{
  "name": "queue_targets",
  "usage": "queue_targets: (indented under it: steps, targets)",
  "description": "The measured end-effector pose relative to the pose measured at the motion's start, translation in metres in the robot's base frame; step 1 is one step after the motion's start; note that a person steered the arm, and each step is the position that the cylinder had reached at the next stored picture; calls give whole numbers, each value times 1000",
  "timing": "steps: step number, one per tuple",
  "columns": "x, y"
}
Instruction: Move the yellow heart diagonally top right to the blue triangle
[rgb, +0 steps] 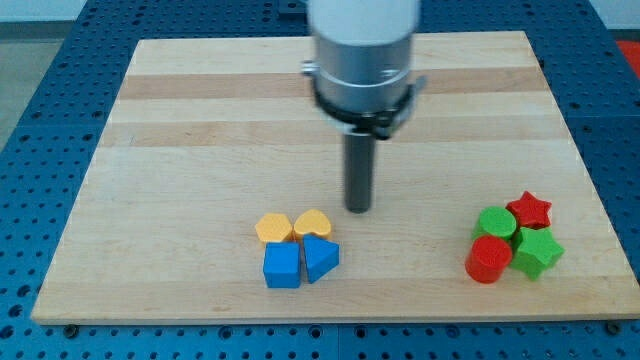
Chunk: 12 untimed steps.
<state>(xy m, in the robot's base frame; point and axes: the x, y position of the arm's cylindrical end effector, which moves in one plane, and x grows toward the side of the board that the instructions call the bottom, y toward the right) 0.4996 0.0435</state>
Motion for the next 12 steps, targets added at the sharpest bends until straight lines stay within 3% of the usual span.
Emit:
queue_targets:
  steps: [1, 3, 4, 5, 7, 8, 10, 11, 12]
  targets:
    - [10, 39]
    - [79, 39]
    - [112, 34]
    - [116, 0]
    - [-12, -111]
    - [-19, -111]
    - [-1, -30]
    - [-31, 17]
    - [-61, 11]
